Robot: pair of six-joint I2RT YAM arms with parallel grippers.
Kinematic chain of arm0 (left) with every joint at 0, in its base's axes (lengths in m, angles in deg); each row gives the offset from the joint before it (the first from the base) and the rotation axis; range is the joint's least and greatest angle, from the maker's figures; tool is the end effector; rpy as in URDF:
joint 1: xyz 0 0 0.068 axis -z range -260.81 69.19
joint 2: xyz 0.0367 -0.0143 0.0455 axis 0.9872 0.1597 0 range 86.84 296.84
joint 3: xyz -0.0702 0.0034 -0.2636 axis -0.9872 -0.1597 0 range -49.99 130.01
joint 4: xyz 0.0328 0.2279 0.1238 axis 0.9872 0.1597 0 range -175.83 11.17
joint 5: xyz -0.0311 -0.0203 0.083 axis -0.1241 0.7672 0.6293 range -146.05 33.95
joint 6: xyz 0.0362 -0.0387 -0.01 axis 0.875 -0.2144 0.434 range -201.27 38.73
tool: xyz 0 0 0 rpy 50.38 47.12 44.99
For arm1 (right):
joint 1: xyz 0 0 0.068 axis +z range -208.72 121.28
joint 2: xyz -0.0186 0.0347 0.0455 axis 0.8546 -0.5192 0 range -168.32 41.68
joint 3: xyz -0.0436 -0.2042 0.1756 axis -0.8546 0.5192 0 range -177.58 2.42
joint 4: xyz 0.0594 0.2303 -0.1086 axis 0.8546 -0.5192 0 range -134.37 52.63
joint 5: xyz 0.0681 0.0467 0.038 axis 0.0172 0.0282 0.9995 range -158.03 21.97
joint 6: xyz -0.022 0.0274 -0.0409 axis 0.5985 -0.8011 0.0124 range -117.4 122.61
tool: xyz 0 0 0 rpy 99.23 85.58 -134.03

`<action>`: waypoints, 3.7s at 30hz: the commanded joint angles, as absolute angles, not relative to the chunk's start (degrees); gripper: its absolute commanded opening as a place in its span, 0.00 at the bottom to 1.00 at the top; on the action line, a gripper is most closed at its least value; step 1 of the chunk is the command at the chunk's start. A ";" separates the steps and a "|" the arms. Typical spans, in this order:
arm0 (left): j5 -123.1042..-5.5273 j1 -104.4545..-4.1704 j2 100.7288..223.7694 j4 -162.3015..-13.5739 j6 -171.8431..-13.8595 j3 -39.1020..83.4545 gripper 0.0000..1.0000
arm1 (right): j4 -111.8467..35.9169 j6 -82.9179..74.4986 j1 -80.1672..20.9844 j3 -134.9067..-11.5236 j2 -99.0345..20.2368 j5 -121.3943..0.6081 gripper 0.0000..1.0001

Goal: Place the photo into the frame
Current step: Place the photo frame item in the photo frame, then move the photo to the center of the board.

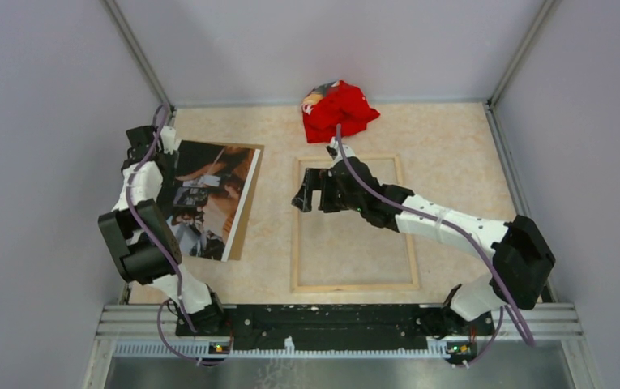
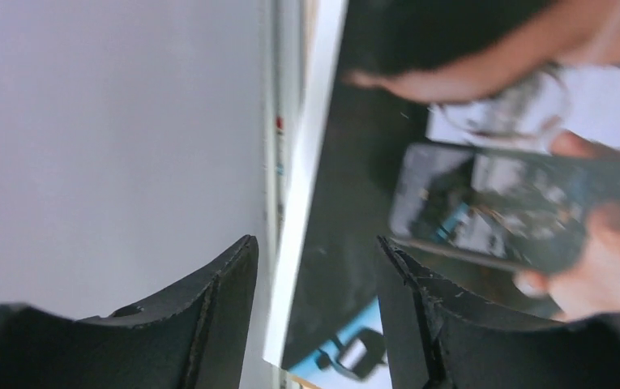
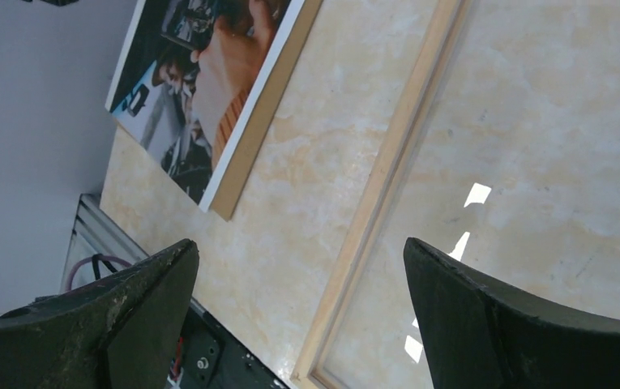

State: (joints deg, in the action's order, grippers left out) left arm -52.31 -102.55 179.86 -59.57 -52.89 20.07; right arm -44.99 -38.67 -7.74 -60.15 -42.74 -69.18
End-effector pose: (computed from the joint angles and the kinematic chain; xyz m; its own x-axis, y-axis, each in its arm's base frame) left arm 0.3284 0.1335 0.2539 -0.8133 0.1863 -0.5512 -0.0257 0.9349 0.3539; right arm 0.2143 0.2633 0.2868 -0.7380 0.1369 -0.6607 -0.3711 0.7354 0.5670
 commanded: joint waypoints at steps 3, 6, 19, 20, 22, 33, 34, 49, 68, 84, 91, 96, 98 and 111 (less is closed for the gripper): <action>-34.03 -103.27 187.07 -81.03 -48.59 21.71 0.57 | -47.97 -37.39 -3.91 -63.63 -43.21 -77.81 0.92; -29.47 -103.84 190.92 -87.20 -45.33 22.52 0.44 | -47.78 -38.01 -3.17 -63.33 -43.23 -78.12 0.84; -37.65 -104.28 203.68 -73.22 -49.84 31.96 0.13 | -48.03 -39.53 -2.58 -62.32 -46.17 -78.06 0.66; -37.94 -104.29 203.81 -73.15 -50.03 31.63 0.13 | -48.05 -39.64 -2.56 -62.32 -46.39 -78.01 0.66; -38.38 -104.28 203.83 -73.25 -50.15 30.88 0.12 | -48.20 -39.93 -2.61 -62.39 -47.01 -78.05 0.66; -41.01 -104.12 204.39 -70.50 -50.47 29.86 0.08 | -48.44 -41.24 -2.60 -62.22 -47.61 -77.50 0.66; -40.80 -104.13 204.75 -70.41 -50.58 29.82 0.08 | -48.38 -41.32 -2.56 -62.20 -47.47 -77.49 0.66; -43.78 -103.66 201.91 -68.98 -51.75 26.30 0.04 | -47.73 -42.46 -2.56 -61.17 -46.30 -77.58 0.66; -49.35 -100.03 195.86 -69.41 -52.36 14.98 0.05 | -46.89 -42.65 -2.61 -70.44 -58.35 -75.21 0.68; -58.67 -101.27 192.05 -60.07 -52.16 18.01 0.06 | -48.70 -47.76 -1.69 -90.78 -82.58 -73.30 0.68; -54.64 -101.92 192.13 -62.92 -52.37 19.09 0.07 | -49.37 -48.87 -1.68 -90.66 -84.42 -74.71 0.68; -52.26 -101.96 193.20 -67.13 -54.77 17.93 0.07 | -49.41 -49.16 -1.67 -90.99 -85.43 -74.61 0.68; -51.18 -101.97 192.69 -68.14 -55.47 17.69 0.08 | -49.40 -49.29 -1.74 -91.09 -85.73 -74.39 0.68; -61.35 -101.66 194.69 -60.75 -56.46 19.09 0.07 | -45.76 -51.65 -2.97 -89.36 -86.03 -70.20 0.68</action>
